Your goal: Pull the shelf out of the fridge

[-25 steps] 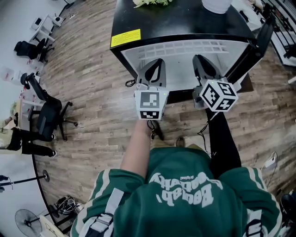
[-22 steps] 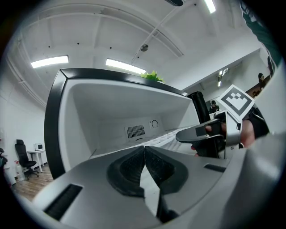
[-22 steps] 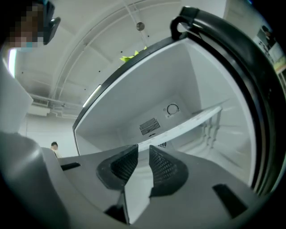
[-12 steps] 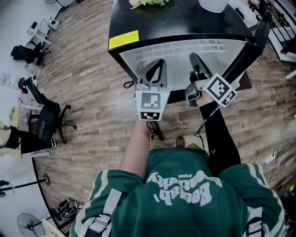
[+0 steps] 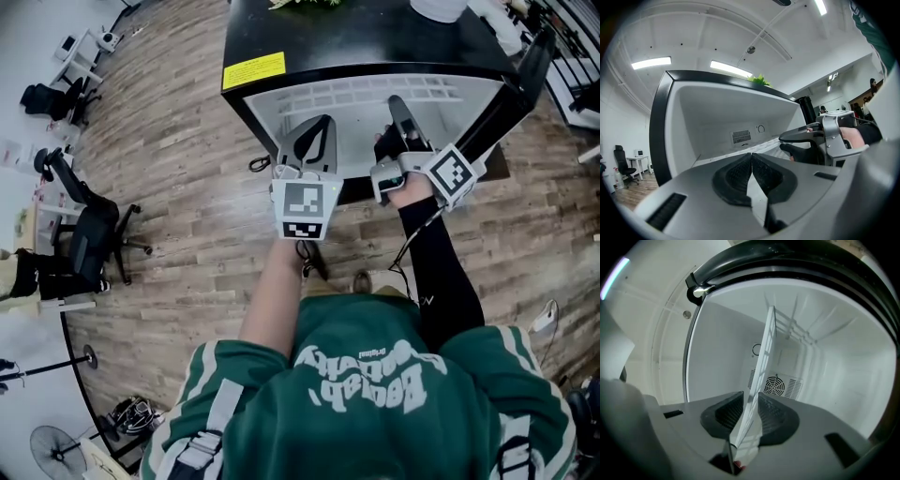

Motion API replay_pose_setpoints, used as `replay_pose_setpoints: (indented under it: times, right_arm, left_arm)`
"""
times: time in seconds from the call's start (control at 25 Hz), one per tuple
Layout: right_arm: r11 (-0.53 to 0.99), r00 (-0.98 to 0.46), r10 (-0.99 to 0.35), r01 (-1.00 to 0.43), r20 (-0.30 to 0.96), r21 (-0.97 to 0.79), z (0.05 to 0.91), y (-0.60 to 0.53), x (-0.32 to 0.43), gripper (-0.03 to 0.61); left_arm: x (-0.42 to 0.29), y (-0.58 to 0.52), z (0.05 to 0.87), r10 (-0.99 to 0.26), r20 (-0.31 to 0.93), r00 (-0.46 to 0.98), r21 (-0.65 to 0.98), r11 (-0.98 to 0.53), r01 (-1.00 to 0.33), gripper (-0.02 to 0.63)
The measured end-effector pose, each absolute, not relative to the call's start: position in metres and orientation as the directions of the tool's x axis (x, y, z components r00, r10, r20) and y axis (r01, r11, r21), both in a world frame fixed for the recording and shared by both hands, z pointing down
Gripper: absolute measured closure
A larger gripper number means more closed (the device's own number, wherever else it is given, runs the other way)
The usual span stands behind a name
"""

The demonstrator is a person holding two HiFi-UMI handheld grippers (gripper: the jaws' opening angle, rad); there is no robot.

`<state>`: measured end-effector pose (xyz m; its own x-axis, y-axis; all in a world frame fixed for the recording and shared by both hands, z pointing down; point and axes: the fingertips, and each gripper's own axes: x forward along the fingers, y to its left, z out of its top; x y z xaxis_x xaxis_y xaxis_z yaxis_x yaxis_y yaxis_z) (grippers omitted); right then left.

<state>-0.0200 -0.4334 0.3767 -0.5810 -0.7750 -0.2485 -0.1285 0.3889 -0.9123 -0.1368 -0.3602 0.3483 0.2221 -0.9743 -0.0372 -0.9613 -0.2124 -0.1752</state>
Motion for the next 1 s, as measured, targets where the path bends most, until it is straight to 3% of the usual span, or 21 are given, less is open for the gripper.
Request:
replay_pose_setpoints:
  times: [0.28, 1.0]
  right_arm:
    - [0.341, -0.534, -0.809, -0.083, -0.247, -0.936, 0.375, -0.441, -0.021, 0.509]
    - [0.25, -0.429, -0.879, -0.037, -0.21, -0.968, 0.376, -0.459, -0.019, 0.5]
  left_arm:
    - [-0.138, -0.357, 0.347, -0.975, -0.039, 0.22, -0.176, -0.21, -0.962, 0.597]
    - [-0.141, -0.362, 0.351, -0.975, -0.04, 0.217, -0.13, -0.21, -0.969, 0.597]
